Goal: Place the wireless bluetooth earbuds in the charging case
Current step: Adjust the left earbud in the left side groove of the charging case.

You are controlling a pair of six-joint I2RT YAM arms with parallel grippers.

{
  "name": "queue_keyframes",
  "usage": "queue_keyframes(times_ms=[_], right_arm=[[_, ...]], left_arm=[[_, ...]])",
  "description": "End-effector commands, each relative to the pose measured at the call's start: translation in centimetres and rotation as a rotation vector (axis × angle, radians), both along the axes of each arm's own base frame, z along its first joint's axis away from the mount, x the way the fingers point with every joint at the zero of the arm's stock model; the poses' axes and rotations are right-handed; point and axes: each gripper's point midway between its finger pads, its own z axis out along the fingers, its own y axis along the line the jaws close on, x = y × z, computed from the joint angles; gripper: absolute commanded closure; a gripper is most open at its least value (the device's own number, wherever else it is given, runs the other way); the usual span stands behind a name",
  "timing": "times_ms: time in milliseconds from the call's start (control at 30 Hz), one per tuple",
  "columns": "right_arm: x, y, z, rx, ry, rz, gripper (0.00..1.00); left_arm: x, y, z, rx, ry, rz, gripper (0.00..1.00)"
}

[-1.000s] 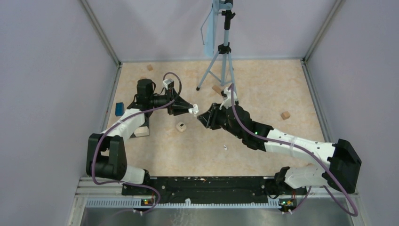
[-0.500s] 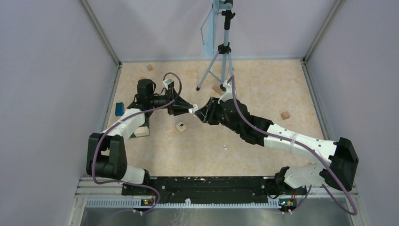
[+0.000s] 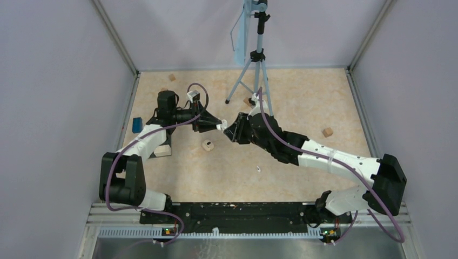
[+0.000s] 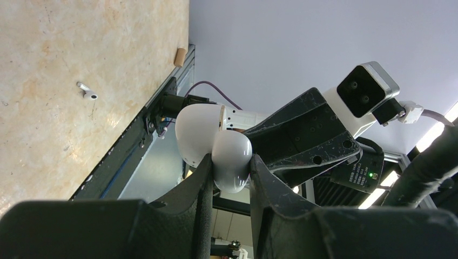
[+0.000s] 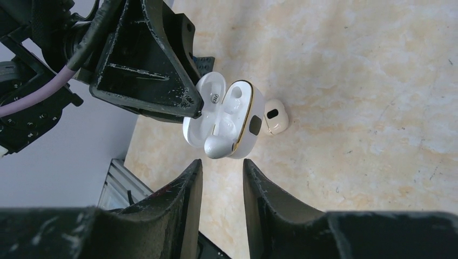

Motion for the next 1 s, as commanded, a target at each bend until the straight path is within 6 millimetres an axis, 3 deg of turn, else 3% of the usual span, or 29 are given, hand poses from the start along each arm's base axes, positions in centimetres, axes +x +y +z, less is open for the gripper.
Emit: queue_keyframes(times_ms=[0, 967], right_arm=[[1.28, 0.26, 2.96, 0.044, -0.050, -0.035, 0.68], [1.77, -0.07, 2.67, -0.033, -0.111, 0.043, 0.79]], left_arm=[[0.03, 0.08, 0.52, -0.009, -0.043, -0.015, 1.00], [-0.70, 0.17, 0.18, -0.007, -0.048, -0.065, 1.00]])
